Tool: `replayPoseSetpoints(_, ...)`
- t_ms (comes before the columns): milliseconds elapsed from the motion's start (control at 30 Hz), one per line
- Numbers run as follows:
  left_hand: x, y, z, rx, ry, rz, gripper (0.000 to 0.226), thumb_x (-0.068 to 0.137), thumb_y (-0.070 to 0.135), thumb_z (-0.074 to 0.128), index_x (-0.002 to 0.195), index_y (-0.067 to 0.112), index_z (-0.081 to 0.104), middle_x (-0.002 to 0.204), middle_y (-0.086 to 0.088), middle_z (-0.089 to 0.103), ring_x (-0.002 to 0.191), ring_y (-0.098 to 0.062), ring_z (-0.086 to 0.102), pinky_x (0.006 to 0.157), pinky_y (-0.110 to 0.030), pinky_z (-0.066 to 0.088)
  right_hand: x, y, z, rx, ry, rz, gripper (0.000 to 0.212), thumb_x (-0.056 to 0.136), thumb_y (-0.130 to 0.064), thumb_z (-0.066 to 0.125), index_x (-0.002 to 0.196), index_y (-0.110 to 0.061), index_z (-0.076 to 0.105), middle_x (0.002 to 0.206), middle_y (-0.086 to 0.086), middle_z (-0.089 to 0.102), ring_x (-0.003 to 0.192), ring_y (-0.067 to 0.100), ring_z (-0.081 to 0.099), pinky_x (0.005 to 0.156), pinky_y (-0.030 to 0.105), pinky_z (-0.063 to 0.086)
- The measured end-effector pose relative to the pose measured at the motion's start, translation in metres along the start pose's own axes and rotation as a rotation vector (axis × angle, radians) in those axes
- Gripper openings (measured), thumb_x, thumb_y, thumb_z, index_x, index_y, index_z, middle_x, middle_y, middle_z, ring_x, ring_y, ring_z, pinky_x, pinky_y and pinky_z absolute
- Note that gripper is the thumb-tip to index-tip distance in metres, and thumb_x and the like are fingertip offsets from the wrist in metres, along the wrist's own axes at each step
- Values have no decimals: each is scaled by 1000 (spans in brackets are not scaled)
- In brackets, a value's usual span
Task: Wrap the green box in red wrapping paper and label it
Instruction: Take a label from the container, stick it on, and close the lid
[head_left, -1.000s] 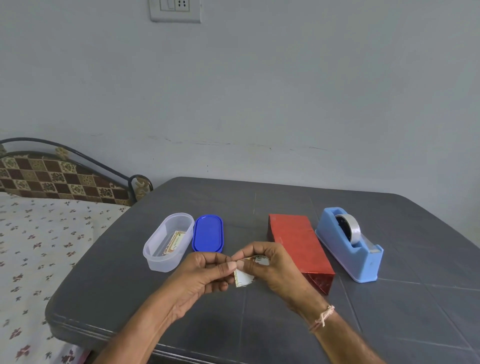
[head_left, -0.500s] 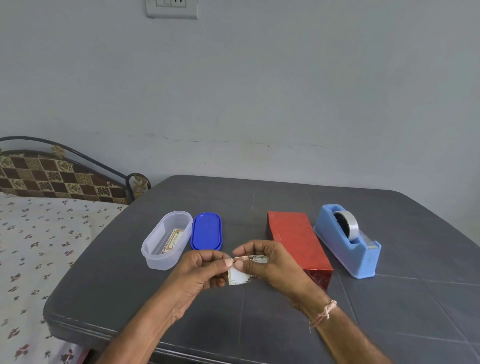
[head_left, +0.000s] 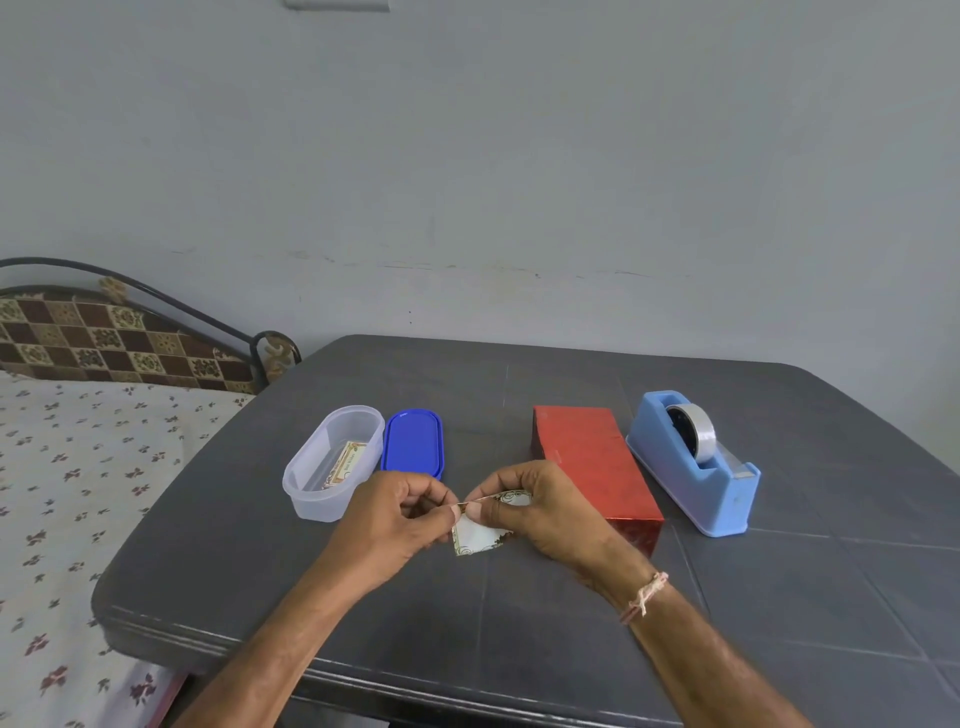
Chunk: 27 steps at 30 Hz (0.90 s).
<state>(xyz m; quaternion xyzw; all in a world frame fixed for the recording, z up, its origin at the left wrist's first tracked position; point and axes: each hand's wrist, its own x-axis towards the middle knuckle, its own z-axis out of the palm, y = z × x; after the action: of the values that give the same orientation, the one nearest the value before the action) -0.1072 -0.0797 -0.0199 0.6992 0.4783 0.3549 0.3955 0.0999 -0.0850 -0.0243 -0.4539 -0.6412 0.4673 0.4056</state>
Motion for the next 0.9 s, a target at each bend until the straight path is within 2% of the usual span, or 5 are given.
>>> replayPoseSetpoints(200,-4,1,5,58,55,6,16,86,9,70,76,18,76,70,-3,74,75,-31,70,74,-43,60,2,6,3,-26,33,6,11,89,-18,80,93,-7,80,88,14,78,80,20,74,77,36,62)
replayPoseSetpoints(367,-6,3,5,32,43,-7,20,90,4,68,80,18,77,72,-2,76,71,-17,73,68,-26,59,1,6,2,-21,38,12,10,90,-17,79,93,-7,80,88,14,79,81,19,74,77,33,61)
replayPoseSetpoints(533,-6,4,5,43,50,-20,19,89,3,68,80,17,78,72,-4,75,71,-20,73,66,-23,59,3,8,2,-49,43,23,9,89,-18,80,93,-9,80,87,10,79,82,18,74,78,35,62)
replayPoseSetpoints(767,-7,-1,8,93,85,-27,17,87,6,68,77,17,77,73,-3,75,76,-28,73,75,-45,60,6,12,7,-129,59,27,6,89,-18,79,90,-12,81,85,6,79,82,16,75,78,39,63)
replayPoseSetpoints(900,-7,-1,7,65,60,-39,20,89,4,65,79,17,78,73,-4,76,76,-25,74,72,-37,61,6,13,6,-90,39,55,6,88,-17,77,90,-13,81,86,8,79,82,17,74,82,44,62)
